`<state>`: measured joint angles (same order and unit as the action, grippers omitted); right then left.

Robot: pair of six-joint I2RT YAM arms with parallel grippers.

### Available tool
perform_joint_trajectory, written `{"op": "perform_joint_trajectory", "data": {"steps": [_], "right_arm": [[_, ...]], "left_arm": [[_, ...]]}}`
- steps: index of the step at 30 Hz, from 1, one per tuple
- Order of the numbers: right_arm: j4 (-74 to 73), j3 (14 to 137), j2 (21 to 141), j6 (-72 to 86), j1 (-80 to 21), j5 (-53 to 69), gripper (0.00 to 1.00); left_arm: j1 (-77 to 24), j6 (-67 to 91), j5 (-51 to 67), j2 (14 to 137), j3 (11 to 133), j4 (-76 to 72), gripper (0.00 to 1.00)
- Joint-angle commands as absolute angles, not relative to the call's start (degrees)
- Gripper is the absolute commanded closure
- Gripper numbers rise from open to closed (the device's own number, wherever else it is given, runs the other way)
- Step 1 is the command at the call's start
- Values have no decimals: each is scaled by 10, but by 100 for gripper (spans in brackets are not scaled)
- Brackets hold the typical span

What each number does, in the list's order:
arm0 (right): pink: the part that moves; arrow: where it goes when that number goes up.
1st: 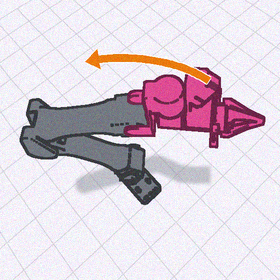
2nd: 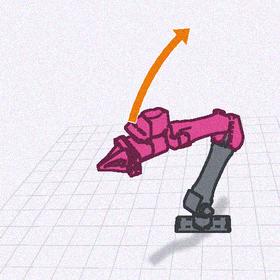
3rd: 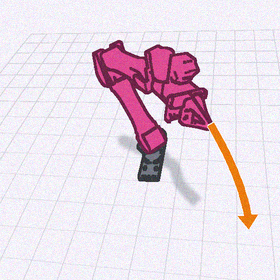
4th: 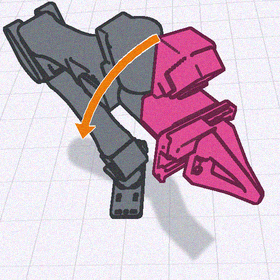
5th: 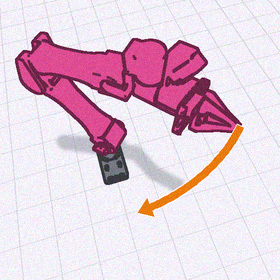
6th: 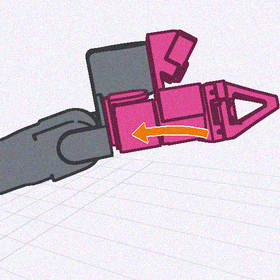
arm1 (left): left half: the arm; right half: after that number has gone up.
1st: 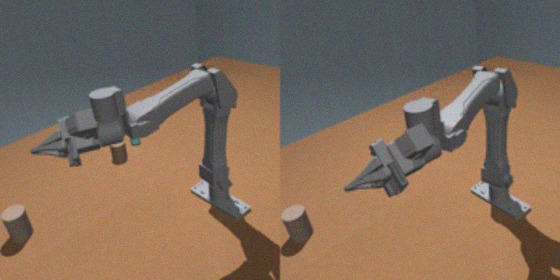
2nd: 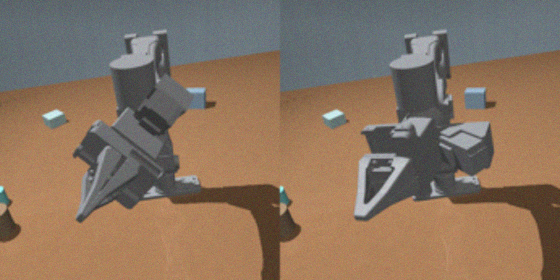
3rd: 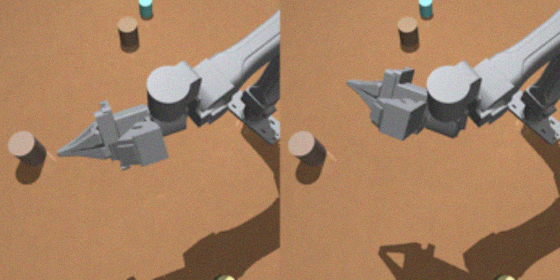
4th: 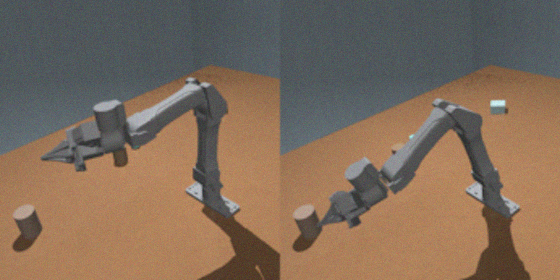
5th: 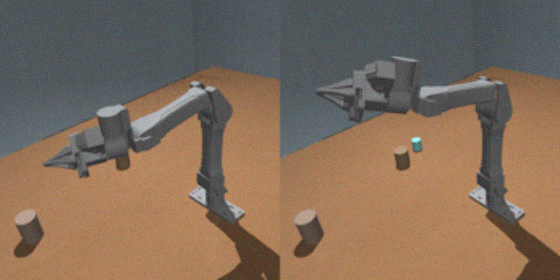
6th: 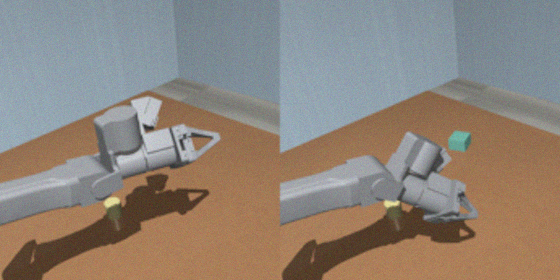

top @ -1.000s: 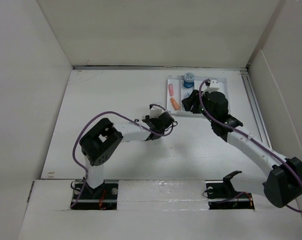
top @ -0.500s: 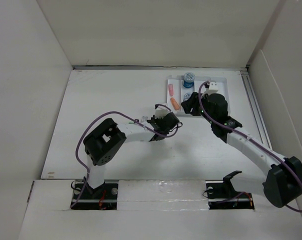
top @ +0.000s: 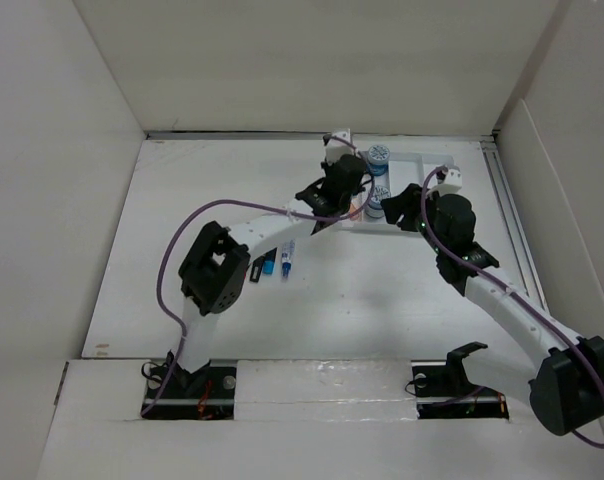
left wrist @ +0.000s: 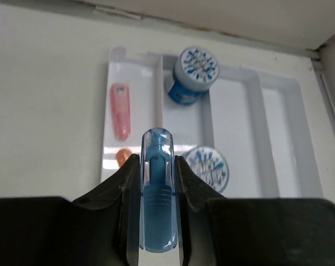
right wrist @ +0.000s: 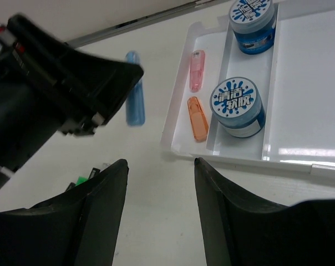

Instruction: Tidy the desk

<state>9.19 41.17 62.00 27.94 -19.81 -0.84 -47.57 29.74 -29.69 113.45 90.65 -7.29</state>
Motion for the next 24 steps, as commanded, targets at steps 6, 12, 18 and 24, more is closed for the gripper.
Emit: {"op": "perform_joint_trajectory", "data": {"steps": [6,12,18,24], "right_arm": [[131,408,611,284,-191,-4,43],[130,413,628,282,-191,23,43],[134,411,627,282,-191,25,58],[135,418,642,273,-205,23,98]], "left_arm": [[-446,242,-243,1245,1061,-35,58],[-446,250,-271,1167,949,-47,57],[-446,287,-308,1006,699,-98,59],[-446,333,-315,905,542,-58,58]]}}
